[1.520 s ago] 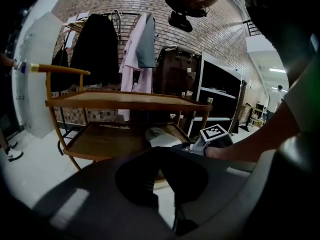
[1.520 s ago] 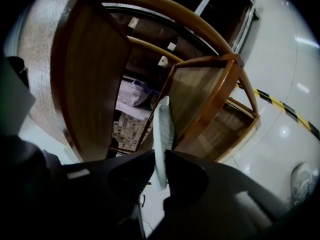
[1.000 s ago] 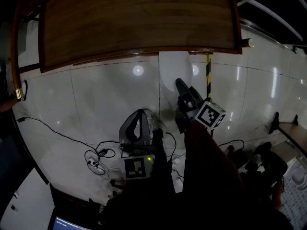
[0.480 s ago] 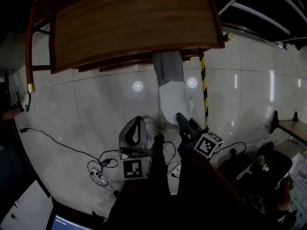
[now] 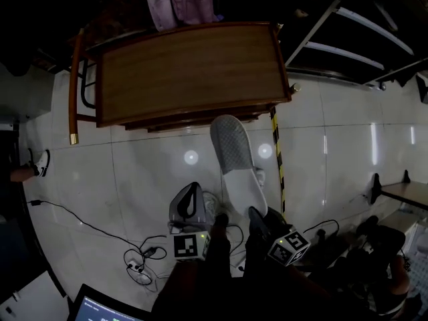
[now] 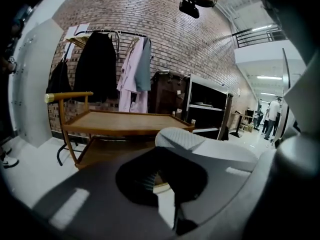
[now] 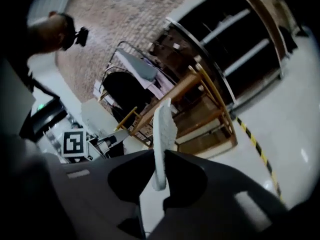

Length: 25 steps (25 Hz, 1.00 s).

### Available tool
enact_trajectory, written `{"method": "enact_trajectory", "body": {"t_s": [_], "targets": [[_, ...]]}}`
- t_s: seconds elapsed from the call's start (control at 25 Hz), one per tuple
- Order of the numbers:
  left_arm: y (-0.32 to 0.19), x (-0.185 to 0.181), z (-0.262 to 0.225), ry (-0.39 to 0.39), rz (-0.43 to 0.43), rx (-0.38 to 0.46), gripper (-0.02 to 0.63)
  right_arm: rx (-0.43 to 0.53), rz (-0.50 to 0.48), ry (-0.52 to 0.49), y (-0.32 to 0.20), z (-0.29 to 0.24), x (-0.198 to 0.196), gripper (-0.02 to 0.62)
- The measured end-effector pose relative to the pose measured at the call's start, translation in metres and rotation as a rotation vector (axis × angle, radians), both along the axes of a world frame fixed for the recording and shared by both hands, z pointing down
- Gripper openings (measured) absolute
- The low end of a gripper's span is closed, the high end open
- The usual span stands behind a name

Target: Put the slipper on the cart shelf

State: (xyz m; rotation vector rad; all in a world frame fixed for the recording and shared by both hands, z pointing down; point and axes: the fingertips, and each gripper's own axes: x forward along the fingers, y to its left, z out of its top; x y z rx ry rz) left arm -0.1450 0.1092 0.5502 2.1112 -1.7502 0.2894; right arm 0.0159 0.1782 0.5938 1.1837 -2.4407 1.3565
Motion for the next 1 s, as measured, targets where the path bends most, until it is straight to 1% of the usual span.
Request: {"method": "enact_trajectory", "body": {"t_s": [0.12, 0.2, 0.32, 0.44, 0.56, 0.64, 0.72, 0.84, 0.92, 1.0], "targets": [[-0.012, -0.003, -0.017, -0.001, 0.002, 0.030, 0.015, 0.187, -0.005, 0.127, -0.022, -0.038, 0.006, 0.057], [-0.017, -0.003, -0.031, 0.000, 0.010, 0.044, 0.015, 0.280, 0.018, 0.219, -0.039, -0.061, 0.012, 0.057], [-0.033, -0.003, -0.065, -0.004, 0.029, 0.100, 0.015, 0.421, 0.062, 0.335, -0.073, -0.103, 0.015, 0.055], [-0.058, -0.003, -0.105, -0.001, 0.032, 0.163, 0.015, 0.543, 0.113, 0.397, -0.108, -0.139, 0.019, 0.055], [-0.076, -0.005, -0.139, 0.010, 0.019, 0.225, 0.015, 0.658, 0.171, 0.421, -0.139, -0.182, 0.018, 0.057], [-0.080, -0.010, -0.157, 0.024, -0.004, 0.259, 0.015, 0.699, 0.208, 0.435, -0.151, -0.209, 0.020, 0.057], [-0.080, -0.015, -0.175, 0.030, -0.017, 0.277, 0.015, 0.715, 0.238, 0.456, -0.154, -0.232, 0.024, 0.057], [-0.087, -0.013, -0.204, 0.009, 0.011, 0.308, 0.015, 0.775, 0.268, 0.454, -0.160, -0.266, 0.025, 0.057], [-0.094, -0.010, -0.231, 0.013, 0.013, 0.370, 0.015, 0.812, 0.268, 0.477, -0.163, -0.281, 0.027, 0.057], [-0.098, -0.008, -0.255, 0.032, 0.001, 0.431, 0.015, 0.826, 0.269, 0.494, -0.163, -0.289, 0.029, 0.057]]}}
